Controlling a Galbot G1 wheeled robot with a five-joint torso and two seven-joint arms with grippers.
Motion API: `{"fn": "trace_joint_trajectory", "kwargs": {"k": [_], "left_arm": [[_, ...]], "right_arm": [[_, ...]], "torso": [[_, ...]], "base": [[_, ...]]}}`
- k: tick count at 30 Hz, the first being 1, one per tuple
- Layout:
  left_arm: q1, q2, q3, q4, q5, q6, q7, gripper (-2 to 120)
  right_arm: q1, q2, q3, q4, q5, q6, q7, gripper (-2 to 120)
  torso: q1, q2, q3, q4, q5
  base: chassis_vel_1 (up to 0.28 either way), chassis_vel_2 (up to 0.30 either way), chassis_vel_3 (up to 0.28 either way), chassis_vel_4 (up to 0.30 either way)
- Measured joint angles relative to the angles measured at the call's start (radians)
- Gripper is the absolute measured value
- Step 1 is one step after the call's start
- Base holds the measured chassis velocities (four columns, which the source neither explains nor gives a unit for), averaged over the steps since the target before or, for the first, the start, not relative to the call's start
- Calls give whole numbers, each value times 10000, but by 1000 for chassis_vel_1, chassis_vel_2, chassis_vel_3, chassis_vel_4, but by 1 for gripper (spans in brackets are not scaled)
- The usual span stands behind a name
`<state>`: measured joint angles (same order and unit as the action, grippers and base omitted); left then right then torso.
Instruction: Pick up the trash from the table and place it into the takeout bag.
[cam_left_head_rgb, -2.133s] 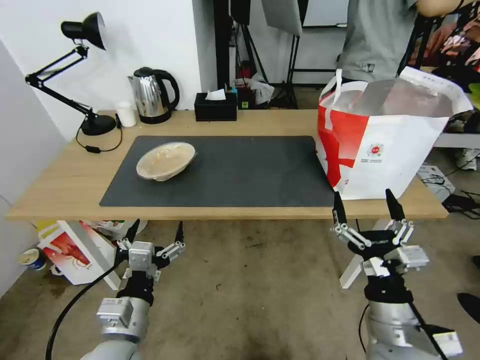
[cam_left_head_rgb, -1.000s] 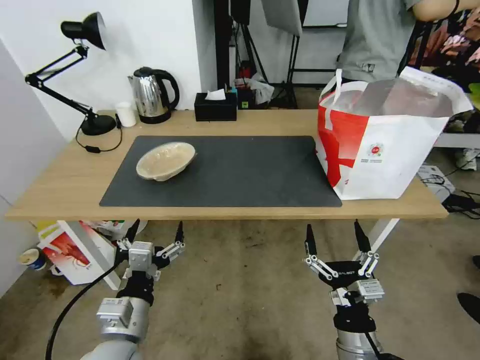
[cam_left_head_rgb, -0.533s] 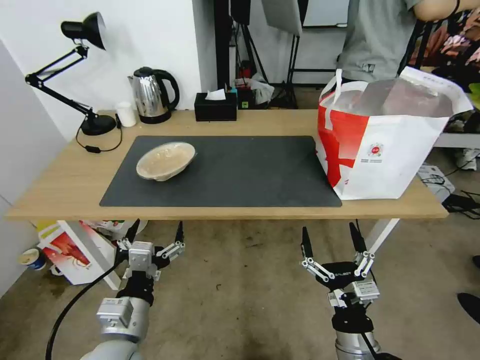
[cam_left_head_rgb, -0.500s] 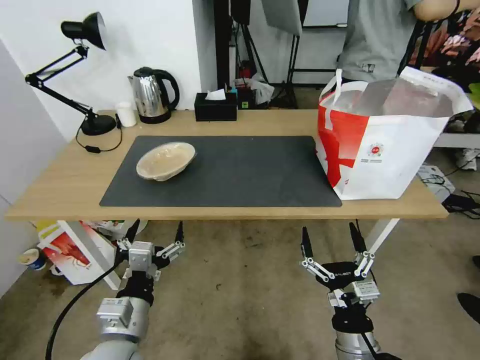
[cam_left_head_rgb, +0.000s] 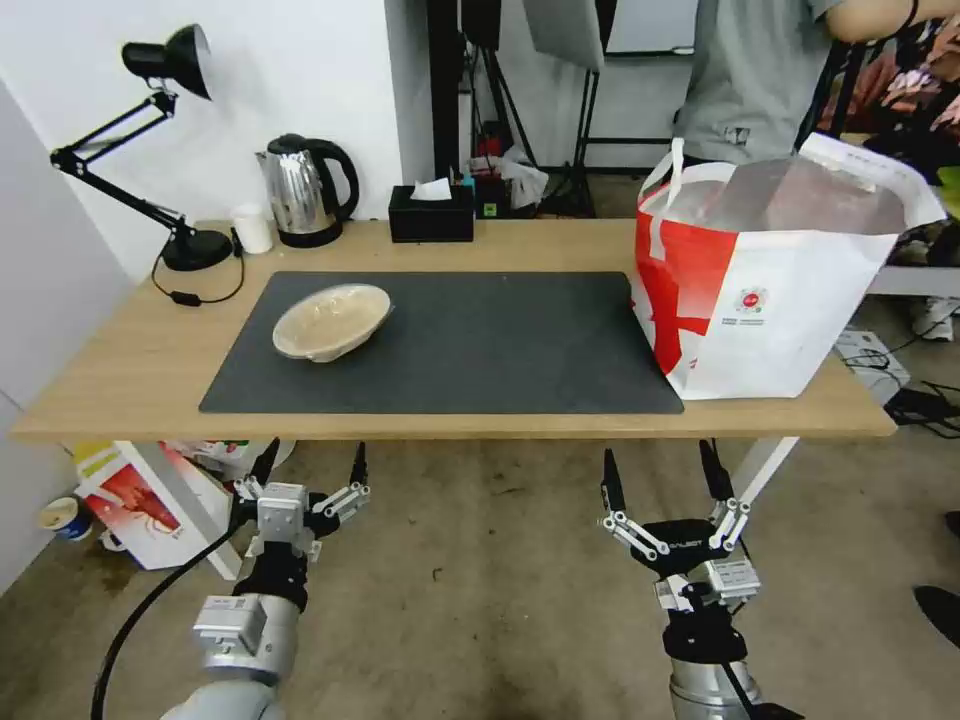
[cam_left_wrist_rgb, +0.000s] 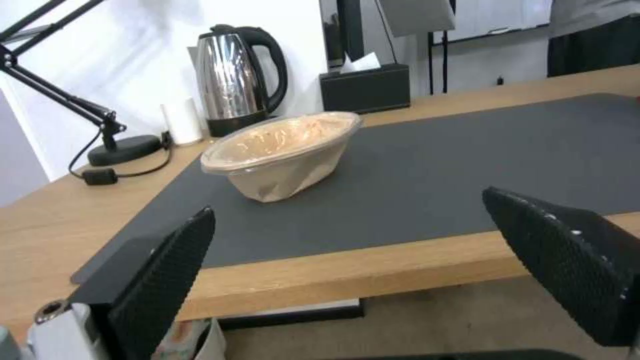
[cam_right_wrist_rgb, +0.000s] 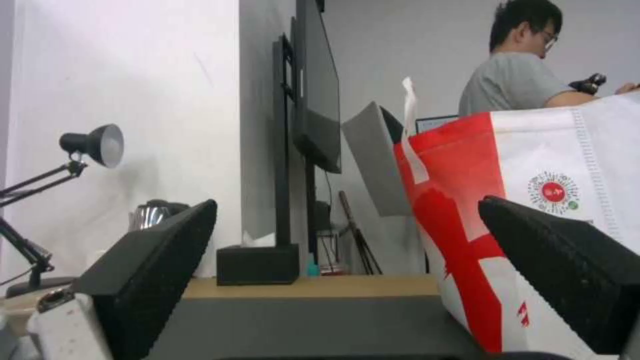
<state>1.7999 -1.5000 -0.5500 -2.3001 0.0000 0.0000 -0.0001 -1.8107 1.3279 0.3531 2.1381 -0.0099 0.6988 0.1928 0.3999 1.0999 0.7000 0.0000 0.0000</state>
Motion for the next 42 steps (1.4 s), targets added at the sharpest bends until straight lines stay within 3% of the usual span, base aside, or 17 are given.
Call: {"fn": "trace_joint_trajectory", "kwargs": {"k": [42], "left_arm": [[0,0,0,0,0,0,0,100]], "right_arm": [[-38,36,5,85,-3,-28,64,100]], "torso": [[0,0,0,0,0]], "base": [[0,0,0,0]]}}
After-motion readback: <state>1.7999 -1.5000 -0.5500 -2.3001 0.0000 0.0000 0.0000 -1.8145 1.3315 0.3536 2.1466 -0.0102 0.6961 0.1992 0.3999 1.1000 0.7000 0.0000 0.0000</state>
